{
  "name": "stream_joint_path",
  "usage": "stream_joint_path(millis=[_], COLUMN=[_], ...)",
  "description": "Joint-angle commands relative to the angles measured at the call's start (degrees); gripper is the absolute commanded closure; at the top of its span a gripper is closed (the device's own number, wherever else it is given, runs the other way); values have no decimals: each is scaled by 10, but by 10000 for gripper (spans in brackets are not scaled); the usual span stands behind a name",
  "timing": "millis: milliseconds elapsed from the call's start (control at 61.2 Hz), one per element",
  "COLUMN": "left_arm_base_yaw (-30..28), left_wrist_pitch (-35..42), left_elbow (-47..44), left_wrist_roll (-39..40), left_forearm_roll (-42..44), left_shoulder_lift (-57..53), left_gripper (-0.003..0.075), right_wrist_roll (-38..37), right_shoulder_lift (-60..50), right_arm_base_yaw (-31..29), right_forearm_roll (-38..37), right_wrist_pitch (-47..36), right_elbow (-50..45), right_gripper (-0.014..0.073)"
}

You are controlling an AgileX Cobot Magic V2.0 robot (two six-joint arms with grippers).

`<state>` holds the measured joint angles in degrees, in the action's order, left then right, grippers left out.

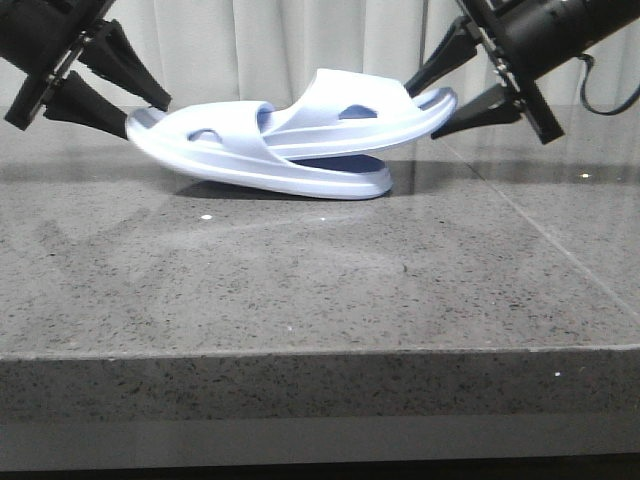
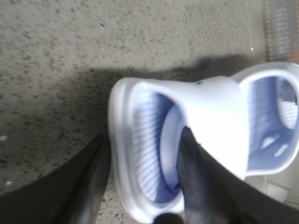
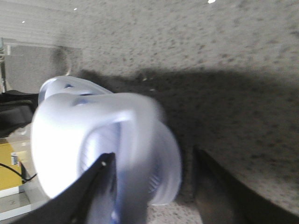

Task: Insert blue slippers together front up
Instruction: 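Nest the right-held slipper onto the left-held slipper, soles stacked, then open both grippers and lift them away from the stacked slippers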

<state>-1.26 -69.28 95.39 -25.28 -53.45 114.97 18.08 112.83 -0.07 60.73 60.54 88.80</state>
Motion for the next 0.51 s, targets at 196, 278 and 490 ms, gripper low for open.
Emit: stream_joint_path(millis=[196, 278, 490], left_arm_base_yaw=[-11, -14, -37], left_wrist_pitch=[-33, -33, -33], left_elbow=[17, 17, 17], left_wrist_roll=[5, 5, 5], left_forearm_roll=[0, 8, 16], left_shoulder_lift=[-40, -41, -59], left_gripper=[259, 214, 213], right_wrist_roll=[3, 3, -3], right_shoulder_lift=[-34, -34, -34], right_arm_base_yaw=[-12, -17, -33], right_forearm_roll=[-4, -7, -46], right_wrist_pitch=[31, 45, 87], right_elbow=[45, 63, 105], right_gripper=[129, 131, 136])
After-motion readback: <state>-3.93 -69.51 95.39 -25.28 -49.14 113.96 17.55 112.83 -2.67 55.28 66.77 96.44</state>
